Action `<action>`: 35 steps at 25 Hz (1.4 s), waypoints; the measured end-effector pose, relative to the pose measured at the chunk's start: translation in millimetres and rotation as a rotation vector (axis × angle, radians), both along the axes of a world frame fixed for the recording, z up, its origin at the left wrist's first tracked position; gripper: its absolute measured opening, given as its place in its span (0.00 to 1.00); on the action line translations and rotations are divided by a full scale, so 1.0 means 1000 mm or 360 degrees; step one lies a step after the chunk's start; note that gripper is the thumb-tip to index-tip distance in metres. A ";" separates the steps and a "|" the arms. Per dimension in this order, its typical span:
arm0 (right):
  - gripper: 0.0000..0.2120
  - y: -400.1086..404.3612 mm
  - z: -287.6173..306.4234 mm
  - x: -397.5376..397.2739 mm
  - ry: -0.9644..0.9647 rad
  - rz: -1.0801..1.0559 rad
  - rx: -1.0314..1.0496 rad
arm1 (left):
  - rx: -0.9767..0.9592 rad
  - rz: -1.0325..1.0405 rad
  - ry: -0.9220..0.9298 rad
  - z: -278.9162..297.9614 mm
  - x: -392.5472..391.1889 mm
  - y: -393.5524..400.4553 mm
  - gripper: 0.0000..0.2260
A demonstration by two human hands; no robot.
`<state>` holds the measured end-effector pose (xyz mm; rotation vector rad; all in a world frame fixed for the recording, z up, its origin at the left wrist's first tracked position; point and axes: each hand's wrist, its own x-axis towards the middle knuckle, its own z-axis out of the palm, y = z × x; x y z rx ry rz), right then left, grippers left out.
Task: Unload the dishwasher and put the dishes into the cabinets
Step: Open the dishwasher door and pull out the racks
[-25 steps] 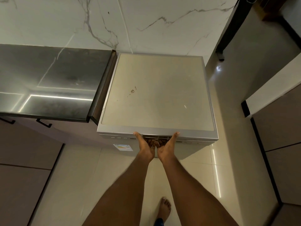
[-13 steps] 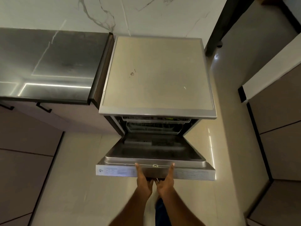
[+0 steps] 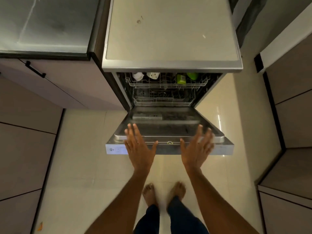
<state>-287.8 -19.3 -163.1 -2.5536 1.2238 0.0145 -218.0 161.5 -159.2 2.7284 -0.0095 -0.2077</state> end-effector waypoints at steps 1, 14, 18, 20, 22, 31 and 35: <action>0.36 -0.012 -0.011 -0.004 0.0033 0.0360 -0.0074 | 0.0061 -0.0270 -0.0019 -0.009 0.009 0.010 0.48; 0.19 -0.027 -0.143 -0.104 -0.0064 0.0996 0.0112 | -0.0117 -0.0578 -0.0269 -0.163 -0.089 0.078 0.20; 0.21 -0.006 -0.213 -0.154 -0.0001 0.0992 0.0155 | -0.0075 -0.0659 -0.0132 -0.224 -0.131 0.103 0.21; 0.27 0.002 -0.248 -0.178 0.0212 0.1084 0.0165 | -0.0033 -0.0689 0.0041 -0.251 -0.154 0.110 0.23; 0.37 0.010 -0.283 -0.198 0.0442 0.1209 0.0162 | 0.0020 -0.0730 0.0231 -0.276 -0.172 0.114 0.28; 0.56 0.024 -0.417 -0.223 0.0864 0.1314 0.0366 | 0.0263 -0.0877 0.0706 -0.401 -0.199 0.124 0.41; 0.58 0.024 -0.457 -0.221 0.0985 0.1336 0.0463 | 0.0263 -0.0902 0.0818 -0.432 -0.194 0.121 0.39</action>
